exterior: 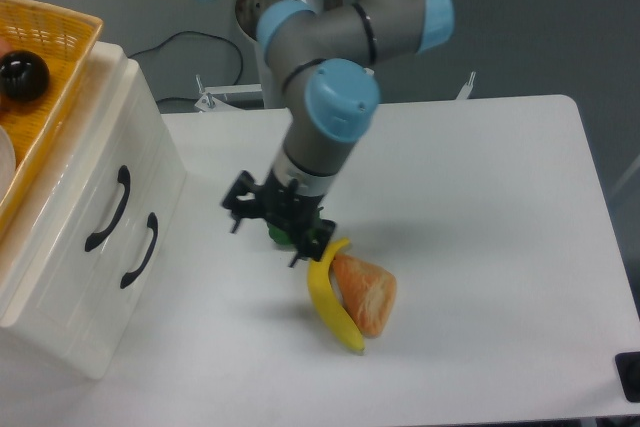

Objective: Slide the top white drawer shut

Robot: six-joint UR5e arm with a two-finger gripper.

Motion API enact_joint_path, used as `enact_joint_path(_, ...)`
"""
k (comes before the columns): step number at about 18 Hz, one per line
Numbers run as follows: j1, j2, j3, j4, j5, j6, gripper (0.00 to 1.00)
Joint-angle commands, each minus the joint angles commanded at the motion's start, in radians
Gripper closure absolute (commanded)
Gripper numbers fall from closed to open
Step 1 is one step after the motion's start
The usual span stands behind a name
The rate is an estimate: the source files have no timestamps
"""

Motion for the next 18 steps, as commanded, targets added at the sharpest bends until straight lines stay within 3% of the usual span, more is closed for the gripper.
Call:
enact_joint_path(5,0.078,-0.009,0.005,0.002,0.163,0.081,0.0)
enact_joint_path(8,0.116,-0.012,0.011,-0.003,0.204,0.299,0.0)
enact_joint_path(12,0.192,0.003,0.012,-0.014,0.211,0.474,0.0)
enact_joint_path(15,0.198,0.008,0.005,-0.015,0.302,0.571,0.0)
enact_joint_path(18,0.195,-0.002,0.005,-0.015,0.364,0.574,0.0)
